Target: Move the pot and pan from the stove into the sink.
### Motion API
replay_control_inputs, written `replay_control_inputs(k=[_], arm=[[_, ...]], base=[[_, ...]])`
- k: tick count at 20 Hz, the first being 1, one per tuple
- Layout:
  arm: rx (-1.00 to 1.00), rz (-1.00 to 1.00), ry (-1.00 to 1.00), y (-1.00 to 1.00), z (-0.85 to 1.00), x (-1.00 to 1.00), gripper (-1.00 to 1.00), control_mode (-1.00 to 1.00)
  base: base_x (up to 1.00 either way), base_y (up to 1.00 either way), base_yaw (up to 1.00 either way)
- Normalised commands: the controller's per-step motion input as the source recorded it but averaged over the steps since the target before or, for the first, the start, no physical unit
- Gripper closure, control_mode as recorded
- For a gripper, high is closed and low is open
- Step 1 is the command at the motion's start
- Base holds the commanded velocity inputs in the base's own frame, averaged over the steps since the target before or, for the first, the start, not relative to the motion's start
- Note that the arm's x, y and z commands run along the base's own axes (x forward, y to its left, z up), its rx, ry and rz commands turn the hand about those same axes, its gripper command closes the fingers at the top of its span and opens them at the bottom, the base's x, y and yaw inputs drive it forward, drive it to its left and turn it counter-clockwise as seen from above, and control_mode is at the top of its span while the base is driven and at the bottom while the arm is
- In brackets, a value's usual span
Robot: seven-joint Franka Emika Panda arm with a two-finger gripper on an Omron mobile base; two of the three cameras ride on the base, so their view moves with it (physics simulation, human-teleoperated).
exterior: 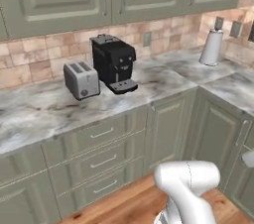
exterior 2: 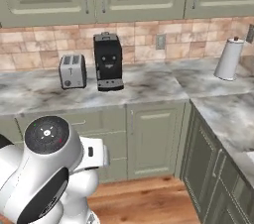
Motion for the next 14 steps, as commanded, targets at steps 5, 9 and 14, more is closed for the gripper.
replay_control_inputs(k=[5, 9, 14], arm=[[0.0, 0.0, 0.0, 0.0, 0.0, 0.0, -1.0, 1.0], [0.0, 0.0, 0.0, 0.0, 0.0, 0.0, -1.0, 1.0], [0.0, 0.0, 0.0, 0.0, 0.0, 0.0, -1.0, 1.0]], base=[[-0.04, -0.05, 0.47], [-0.01, -0.13, 0.44], [0.0, -0.02, 0.21]])
